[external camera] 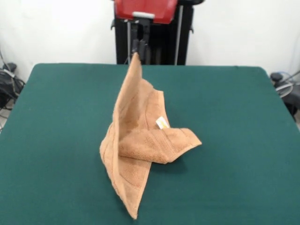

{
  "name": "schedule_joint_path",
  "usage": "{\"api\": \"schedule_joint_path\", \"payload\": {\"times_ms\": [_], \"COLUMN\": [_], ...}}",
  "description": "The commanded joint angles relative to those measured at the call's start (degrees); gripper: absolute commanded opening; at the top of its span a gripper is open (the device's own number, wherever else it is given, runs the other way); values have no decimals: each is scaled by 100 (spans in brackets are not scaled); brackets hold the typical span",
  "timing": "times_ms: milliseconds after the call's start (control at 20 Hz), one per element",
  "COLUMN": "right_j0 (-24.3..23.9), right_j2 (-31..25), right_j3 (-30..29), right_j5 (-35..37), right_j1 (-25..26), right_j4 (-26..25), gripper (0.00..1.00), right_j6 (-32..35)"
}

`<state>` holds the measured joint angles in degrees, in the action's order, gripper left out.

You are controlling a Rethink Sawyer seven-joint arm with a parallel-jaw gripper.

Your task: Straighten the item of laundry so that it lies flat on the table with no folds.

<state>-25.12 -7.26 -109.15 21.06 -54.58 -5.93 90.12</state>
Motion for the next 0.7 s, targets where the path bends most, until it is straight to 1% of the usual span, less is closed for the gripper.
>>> {"api": "schedule_joint_path", "payload": {"times_ms": [50,200,300,450,500,700], "right_j0": [-801,-1033,-1118,-1494,-1599,-1601], "right_j2": [-1171,-1303,-1272,-1595,-1695,-1685], "right_j3": [-1250,-1431,-1552,-1879,-1977,-2285], "right_j5": [-953,-1495,-1791,-2279,-2413,-2617], "right_j1": [181,361,523,685,700,479], "right_j4": [-266,-462,-389,-306,-333,-343], "gripper": [0,0,0,0,0,0], "right_j6": [119,474,840,1203,1254,1327]}}
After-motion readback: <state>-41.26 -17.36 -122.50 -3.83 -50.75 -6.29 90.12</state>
